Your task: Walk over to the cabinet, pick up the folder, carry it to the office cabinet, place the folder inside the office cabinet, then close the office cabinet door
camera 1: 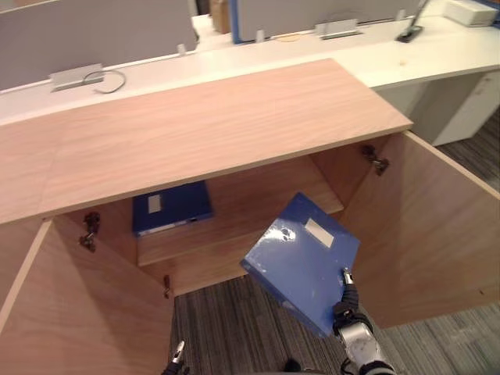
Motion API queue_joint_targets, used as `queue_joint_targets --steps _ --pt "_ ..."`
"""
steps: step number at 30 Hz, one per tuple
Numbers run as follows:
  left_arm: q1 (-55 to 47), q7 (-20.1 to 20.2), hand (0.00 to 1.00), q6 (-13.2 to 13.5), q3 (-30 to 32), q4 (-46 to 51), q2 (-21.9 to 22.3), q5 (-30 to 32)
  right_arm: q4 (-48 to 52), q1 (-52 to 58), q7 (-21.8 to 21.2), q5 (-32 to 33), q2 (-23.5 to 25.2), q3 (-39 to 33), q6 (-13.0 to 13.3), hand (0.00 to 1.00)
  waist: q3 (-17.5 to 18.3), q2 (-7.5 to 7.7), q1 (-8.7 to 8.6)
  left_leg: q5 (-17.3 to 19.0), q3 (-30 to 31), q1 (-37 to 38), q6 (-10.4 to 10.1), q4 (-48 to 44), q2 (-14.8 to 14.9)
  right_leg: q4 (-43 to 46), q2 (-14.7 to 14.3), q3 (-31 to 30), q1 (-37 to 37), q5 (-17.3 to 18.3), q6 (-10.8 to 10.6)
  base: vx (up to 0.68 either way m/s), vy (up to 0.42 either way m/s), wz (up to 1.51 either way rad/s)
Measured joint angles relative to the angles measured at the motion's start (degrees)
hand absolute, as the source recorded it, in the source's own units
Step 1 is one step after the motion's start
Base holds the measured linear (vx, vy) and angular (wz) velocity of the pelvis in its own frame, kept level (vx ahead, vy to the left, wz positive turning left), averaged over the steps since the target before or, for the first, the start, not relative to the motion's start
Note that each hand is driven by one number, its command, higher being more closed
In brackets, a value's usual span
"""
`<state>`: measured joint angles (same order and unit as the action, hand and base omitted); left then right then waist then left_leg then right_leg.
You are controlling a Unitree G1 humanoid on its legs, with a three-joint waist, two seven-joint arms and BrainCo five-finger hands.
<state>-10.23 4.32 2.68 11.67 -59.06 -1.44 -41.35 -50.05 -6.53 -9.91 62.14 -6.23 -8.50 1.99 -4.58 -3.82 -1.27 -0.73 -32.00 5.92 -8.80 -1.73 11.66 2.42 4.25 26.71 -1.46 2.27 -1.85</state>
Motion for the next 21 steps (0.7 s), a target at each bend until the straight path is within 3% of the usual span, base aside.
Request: queue_joint_targets --steps 3,5,7,9,14,18,19,20,21 --pt "0.1 -0.1 0.0 0.4 0.0 0.1 -0.5 -0.3 -5.5 -3.6 1.0 -0.1 -0.6 -2.9 -0.1 1.0 -0.6 0.41 1.11 0.1 1.5 -3.2 0.0 -6.4 1.2 -0.1 1.0 2.9 -1.0 0.0 0.0 0.04 -0.085 0.41" --pt "0.0 -0.1 0.0 0.9 0.1 0.5 -0.8 -1.2 -9.3 -5.5 1.6 -0.2 -2.1 -5.4 -0.2 1.0 -2.4 0.72 1.83 0.4 1.4 -5.5 0.6 -16.6 3.3 -0.2 2.0 5.2 -4.4 0.0 0.0 0.0 -0.113 0.35" --pt "-0.1 -0.1 0.0 1.3 0.6 1.0 -1.1 -1.2 -10.8 -6.8 2.2 -0.1 -3.8 -6.7 -0.1 1.0 -2.8 0.56 2.48 0.4 1.4 -8.7 0.7 -24.7 5.3 -1.2 2.1 5.9 -5.9 0.0 0.0 -0.02 -0.079 0.18" --pt "-0.1 0.3 0.0 1.7 1.1 1.8 -0.9 -1.2 -10.9 -8.8 2.8 -0.2 -5.8 -8.7 0.0 1.0 -3.7 0.08 2.48 2.4 1.6 -12.1 2.1 -30.1 6.5 -2.4 2.1 6.0 -6.3 0.1 0.2 -0.04 -0.041 0.13" --pt "-1.1 0.8 0.0 1.4 1.1 1.6 -1.2 -0.9 -10.9 -13.4 3.3 -0.2 -9.1 -14.1 1.0 1.0 -6.6 -0.73 2.56 3.6 1.6 -12.1 2.9 -25.7 4.2 -2.2 3.1 6.1 -4.3 -0.9 -0.9 0.0 0.108 0.08" --pt "-3.5 1.0 0.0 0.4 1.1 1.1 -1.1 0.4 -11.0 -15.3 3.4 0.2 -8.8 -13.9 1.6 1.0 -8.9 -1.34 4.03 2.9 4.2 -16.8 3.1 -34.7 5.4 -3.9 3.6 4.3 -4.3 -2.0 -0.9 0.0 0.046 -0.12" --pt "-4.4 1.1 0.0 0.0 1.1 0.6 -0.9 0.5 -10.9 -15.4 3.4 0.3 -8.5 -13.9 1.7 1.0 -9.2 -0.87 4.17 6.2 5.6 -17.9 3.1 -33.6 4.2 -4.1 4.0 3.8 -4.4 -2.6 -1.3 0.08 0.06 -0.32" --pt "-5.2 1.1 0.0 -0.3 1.1 0.0 -0.3 0.7 -10.9 -15.6 3.4 0.6 -8.3 -13.9 1.9 1.0 -9.1 -1.09 4.12 7.7 7.9 -17.5 3.1 -25.5 1.1 -4.0 4.6 3.0 -4.0 -2.8 -1.6 0.07 0.095 -0.33" --pt "-5.8 1.2 0.0 -0.5 1.1 0.0 0.1 0.8 -10.9 -15.8 3.5 1.1 -8.2 -13.9 1.9 1.0 -9.1 -1.23 4.09 7.2 8.8 -16.7 3.1 -20.7 0.0 -4.0 4.8 2.6 -3.7 -3.0 -1.9 0.06 0.164 -0.62"
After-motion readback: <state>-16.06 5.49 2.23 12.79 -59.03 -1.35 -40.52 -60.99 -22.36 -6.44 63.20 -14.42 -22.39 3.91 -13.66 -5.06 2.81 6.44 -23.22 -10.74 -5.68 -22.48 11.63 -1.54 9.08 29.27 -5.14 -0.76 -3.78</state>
